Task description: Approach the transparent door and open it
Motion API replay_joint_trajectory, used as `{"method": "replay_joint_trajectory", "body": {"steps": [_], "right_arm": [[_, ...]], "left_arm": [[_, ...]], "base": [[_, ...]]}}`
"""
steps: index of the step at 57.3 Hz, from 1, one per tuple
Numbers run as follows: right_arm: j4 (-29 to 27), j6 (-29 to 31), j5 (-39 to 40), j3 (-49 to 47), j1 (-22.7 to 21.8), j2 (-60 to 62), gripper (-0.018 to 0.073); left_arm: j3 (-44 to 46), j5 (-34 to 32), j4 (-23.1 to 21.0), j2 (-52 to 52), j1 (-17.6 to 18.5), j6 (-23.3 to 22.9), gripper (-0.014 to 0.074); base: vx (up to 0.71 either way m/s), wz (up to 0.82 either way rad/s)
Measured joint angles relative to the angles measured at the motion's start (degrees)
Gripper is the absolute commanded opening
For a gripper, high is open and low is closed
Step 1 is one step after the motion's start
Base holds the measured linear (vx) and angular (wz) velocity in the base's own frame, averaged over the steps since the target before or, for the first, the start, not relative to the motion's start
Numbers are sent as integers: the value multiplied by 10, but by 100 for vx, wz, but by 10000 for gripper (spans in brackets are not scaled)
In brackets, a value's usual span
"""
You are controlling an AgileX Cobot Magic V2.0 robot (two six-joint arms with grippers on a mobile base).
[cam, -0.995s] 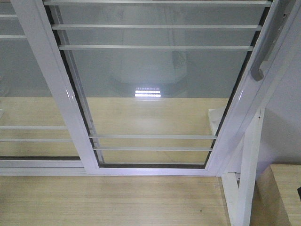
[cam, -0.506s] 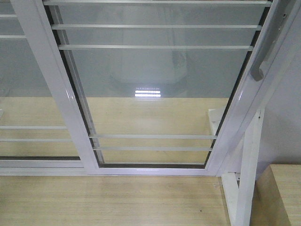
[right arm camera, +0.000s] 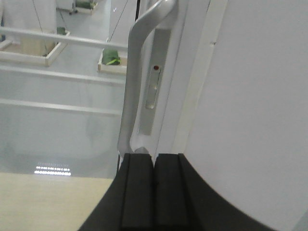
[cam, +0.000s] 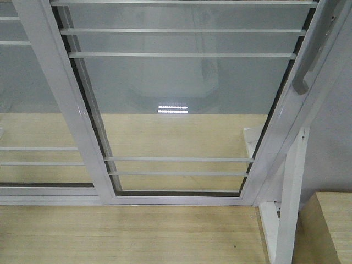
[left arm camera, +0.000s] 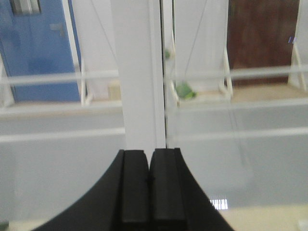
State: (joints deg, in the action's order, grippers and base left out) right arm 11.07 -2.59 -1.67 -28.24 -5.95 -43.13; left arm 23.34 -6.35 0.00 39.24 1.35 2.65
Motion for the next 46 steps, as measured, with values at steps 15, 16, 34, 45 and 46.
{"method": "replay_joint_trajectory", "body": {"steps": [15, 16, 34, 45, 46], "right_arm": [[-58, -5, 99, 1, 0, -118, 307], [-61, -5, 100, 1, 0, -122, 328], [-64, -6, 189, 1, 0, -216, 542], [-27, -6, 310, -15, 0, -312, 530], [-26, -6, 315, -19, 0, -325, 529]], "left_arm": [[0, -50, 0, 100, 0, 0, 227], [0, -50, 0, 105, 0, 0, 254], [0, -54, 0, 145, 0, 0, 496], [0, -55, 0, 145, 0, 0, 491], [0, -55, 0, 145, 0, 0, 489]], "base": [[0, 0], [0, 0], [0, 0], [0, 0], [0, 0]]}}
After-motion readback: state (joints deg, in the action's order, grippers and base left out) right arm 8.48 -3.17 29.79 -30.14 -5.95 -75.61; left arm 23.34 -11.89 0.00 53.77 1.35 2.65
